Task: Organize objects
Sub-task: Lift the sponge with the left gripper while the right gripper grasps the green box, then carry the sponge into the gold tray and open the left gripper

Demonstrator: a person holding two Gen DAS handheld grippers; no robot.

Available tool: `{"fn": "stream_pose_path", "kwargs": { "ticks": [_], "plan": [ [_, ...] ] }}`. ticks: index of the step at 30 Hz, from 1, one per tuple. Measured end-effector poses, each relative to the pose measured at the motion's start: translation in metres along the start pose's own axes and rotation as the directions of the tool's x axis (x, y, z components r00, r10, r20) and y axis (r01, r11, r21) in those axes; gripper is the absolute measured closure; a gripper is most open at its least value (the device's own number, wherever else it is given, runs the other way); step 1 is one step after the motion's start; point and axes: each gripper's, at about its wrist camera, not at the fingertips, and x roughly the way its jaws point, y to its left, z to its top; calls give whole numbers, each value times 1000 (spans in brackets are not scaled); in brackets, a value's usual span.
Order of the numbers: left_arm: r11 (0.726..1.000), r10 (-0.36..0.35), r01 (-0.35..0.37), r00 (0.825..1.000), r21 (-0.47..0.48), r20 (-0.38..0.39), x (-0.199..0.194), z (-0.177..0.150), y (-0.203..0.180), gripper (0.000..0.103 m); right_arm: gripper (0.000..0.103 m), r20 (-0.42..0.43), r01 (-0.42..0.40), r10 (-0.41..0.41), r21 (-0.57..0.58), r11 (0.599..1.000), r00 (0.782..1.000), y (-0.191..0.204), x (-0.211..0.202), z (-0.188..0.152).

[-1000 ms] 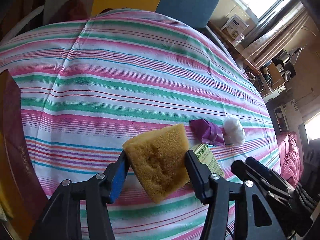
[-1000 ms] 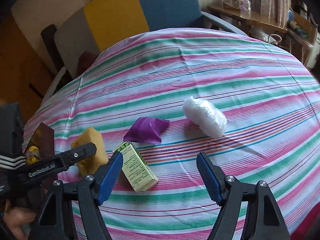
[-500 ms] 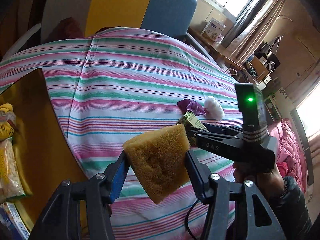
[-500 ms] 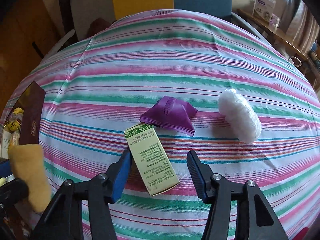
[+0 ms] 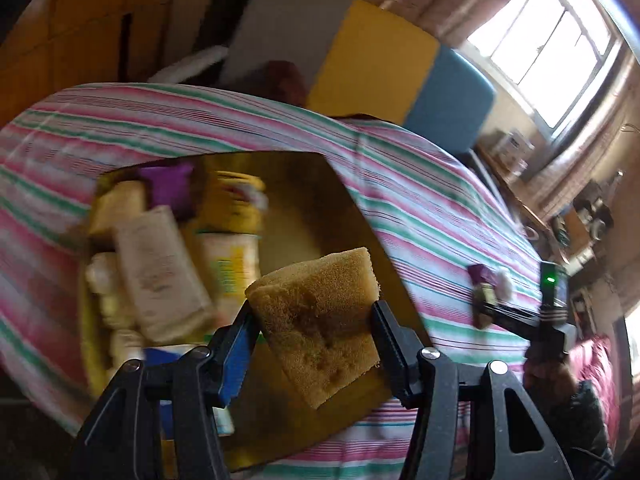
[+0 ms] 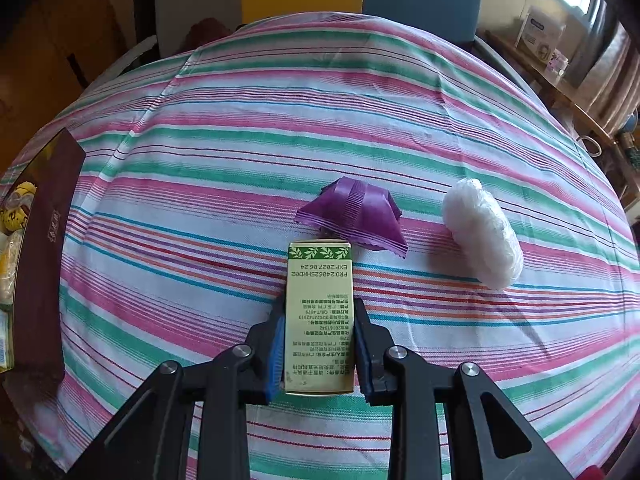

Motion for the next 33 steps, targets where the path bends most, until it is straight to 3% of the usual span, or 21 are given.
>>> {"fn": "stream_pose_path", "kwargs": {
  "ticks": [4,10,16,29,33],
  "plan": [
    [995,93,-94,994,33,54,-9,-7,6,46,73,7,26,-25,-26,999,1000,5,1,0],
    [978,126,-143,985,153,114,-13,-17,-21,46,73,17,45,-44,-37,998,999,10,0,-1],
    [966,114,-140,986,218,125,-15,-23,-35,46,73,18,47,-47,-37,998,999,11,0,0],
    [962,111,-127,991,241,79,2,-22,-43,46,73,17,54,-53,-49,997,998,12,2,-1],
    [976,67,-71,997,208,22,16,-12,-39,46,73,19,60,-59,-55,997,998,13,2,-1]
  ]
}}
